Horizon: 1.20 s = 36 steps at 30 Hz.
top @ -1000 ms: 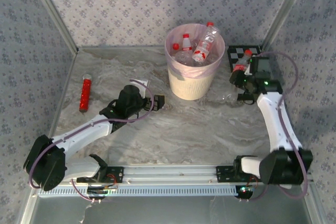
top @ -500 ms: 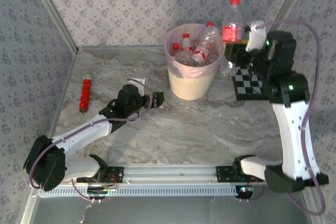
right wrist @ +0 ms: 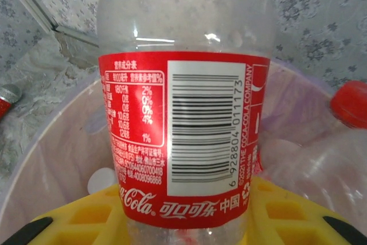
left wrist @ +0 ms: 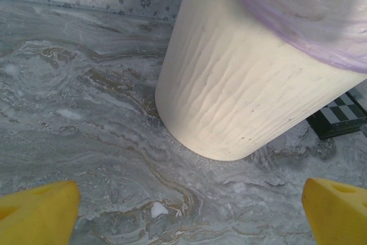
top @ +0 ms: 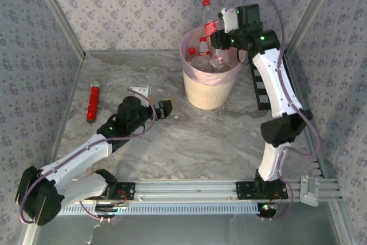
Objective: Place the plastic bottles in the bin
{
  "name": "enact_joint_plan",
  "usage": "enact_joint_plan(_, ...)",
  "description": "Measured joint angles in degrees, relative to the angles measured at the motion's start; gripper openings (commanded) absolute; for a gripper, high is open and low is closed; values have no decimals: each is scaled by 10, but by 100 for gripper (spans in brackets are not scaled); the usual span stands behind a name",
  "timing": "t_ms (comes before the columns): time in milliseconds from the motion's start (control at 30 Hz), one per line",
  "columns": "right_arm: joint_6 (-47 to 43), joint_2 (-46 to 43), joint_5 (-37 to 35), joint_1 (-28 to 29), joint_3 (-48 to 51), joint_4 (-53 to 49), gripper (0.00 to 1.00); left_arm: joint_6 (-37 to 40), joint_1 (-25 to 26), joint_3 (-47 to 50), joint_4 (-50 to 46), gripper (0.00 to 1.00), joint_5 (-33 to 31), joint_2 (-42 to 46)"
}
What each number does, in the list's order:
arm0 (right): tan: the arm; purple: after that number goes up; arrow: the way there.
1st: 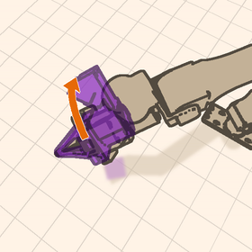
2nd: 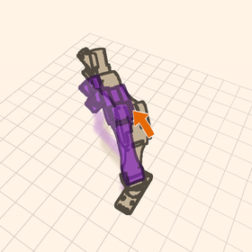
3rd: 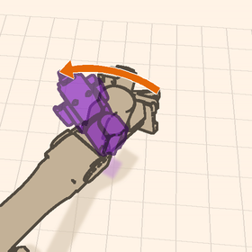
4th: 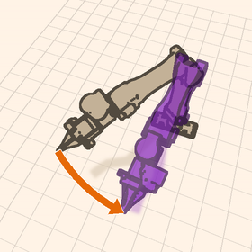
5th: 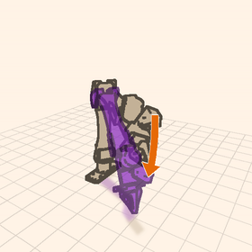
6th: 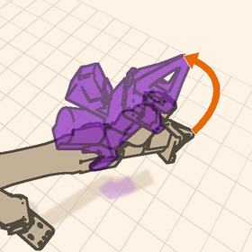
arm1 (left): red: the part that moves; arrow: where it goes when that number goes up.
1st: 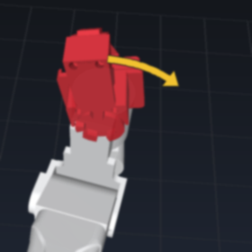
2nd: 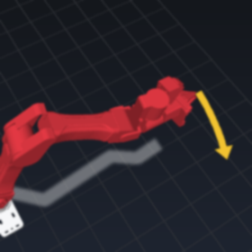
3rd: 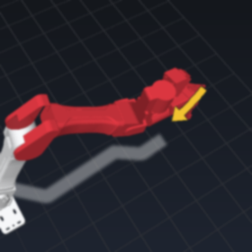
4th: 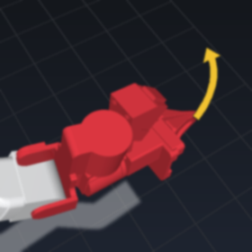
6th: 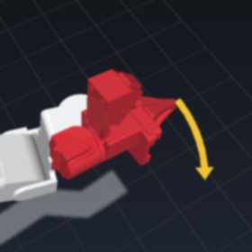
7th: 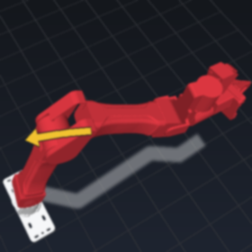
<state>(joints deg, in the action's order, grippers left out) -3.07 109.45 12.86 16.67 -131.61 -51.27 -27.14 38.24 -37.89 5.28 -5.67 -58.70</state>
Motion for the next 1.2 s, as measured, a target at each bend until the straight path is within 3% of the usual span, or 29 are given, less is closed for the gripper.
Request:
enact_joint_plan(333,11,18,0,4,0,-23,43,0,0,10,-9,99,-1,0)
enact_joint_plan(667,25,23,1,11,-16,-45,85,1,0,10,-9,99,1,-11)
enact_joint_plan(800,31,20,-3,11,-35,-72,94,3,0,10,-9,99,1,-14)
enact_joint_plan(933,34,14,-15,9,-52,-74,91,3,0,10,-8,99,5,-27)
enact_joint_plan(1100,46,15,-17,10,-73,-55,74,3,0,9,-8,99,14,-42)
enact_joint_plan(1200,54,36,-17,14,-97,-29,68,3,0,9,-8,99,17,-44)
